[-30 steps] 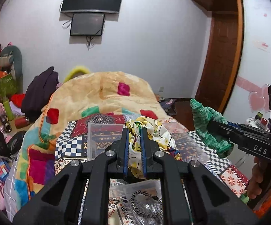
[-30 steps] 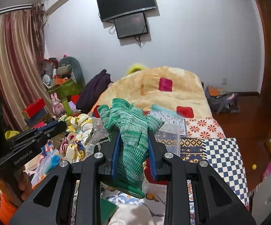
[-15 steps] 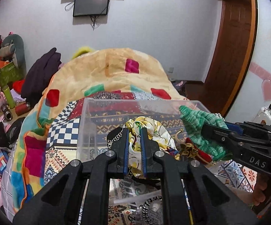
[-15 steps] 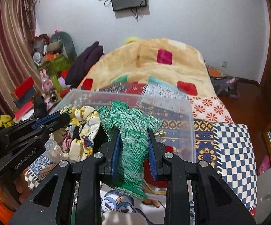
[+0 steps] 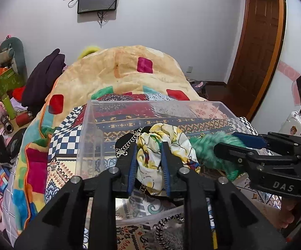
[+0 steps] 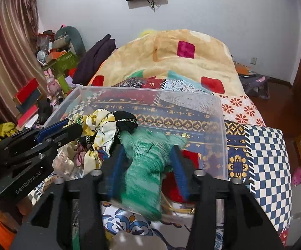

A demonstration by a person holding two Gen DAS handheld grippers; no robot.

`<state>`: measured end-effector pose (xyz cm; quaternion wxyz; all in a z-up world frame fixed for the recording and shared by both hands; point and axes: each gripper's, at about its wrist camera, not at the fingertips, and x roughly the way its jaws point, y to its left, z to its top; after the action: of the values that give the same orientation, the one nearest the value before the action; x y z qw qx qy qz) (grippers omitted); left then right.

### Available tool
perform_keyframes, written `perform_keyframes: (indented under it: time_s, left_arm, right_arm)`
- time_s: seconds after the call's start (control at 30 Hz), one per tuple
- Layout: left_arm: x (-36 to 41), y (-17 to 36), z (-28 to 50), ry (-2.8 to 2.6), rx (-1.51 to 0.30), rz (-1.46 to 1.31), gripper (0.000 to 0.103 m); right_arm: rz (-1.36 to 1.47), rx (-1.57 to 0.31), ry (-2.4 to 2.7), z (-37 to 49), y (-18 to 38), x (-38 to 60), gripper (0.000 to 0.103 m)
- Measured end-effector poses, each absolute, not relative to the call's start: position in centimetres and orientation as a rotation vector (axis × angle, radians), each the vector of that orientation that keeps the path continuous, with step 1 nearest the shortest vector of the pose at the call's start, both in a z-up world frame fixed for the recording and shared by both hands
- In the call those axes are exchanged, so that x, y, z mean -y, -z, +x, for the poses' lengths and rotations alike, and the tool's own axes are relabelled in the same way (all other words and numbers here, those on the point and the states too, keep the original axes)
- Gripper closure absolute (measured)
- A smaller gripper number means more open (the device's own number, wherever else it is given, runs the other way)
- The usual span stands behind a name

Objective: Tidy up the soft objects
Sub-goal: 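Drop scrunchie into the box with left tool while right tool drops glove, then grasp yellow-green sponge with left tool while right tool grasps white pouch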

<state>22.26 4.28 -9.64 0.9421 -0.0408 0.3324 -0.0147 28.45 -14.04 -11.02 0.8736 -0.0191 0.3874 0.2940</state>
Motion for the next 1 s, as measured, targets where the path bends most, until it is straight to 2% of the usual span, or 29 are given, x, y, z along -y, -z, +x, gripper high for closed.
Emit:
perform_keyframes:
  time_s: [0.13, 0.33, 0.4, 0.63, 0.7, 0.8, 1.0]
  left_arm:
    - [-4.3, 8.9, 21.5, 0.038, -0.661, -0.088, 0.072]
    - [-4.1, 6.9, 19.6, 0.047, -0.608, -0.082, 0.055]
    - [-4.0, 5.9, 18.5, 0.060, -0.583, -0.084, 0.045]
    - [-3.1, 3.8, 15.2, 0.102, -0.543, -0.070, 0.030]
    - [-2.6, 3.6, 14.1, 0.117, -0.543, -0.065, 0.024]
    - [-1.9, 3.8, 13.1, 0.138, -0.554, -0.065, 0.020]
    - [0.0, 6.2, 11.7, 0.179, -0.632, -0.061, 0.020]
  right_arm:
    - [-0.034, -0.799, -0.619, 28.0, 10.6, 14.5, 0.051]
    - [-0.022, -0.734, -0.629, 26.3, 8.5, 15.7, 0.042]
    - [-0.023, -0.706, -0.630, 25.6, 7.6, 16.0, 0.042]
    - [-0.007, -0.617, -0.648, 22.5, 4.3, 18.2, 0.040]
    - [-0.009, -0.601, -0.645, 21.6, 3.8, 18.7, 0.033]
    - [-0.015, -0.595, -0.632, 20.2, 3.8, 19.5, 0.030]
    - [-0.059, -0.686, -0.613, 19.1, 7.0, 19.8, 0.030]
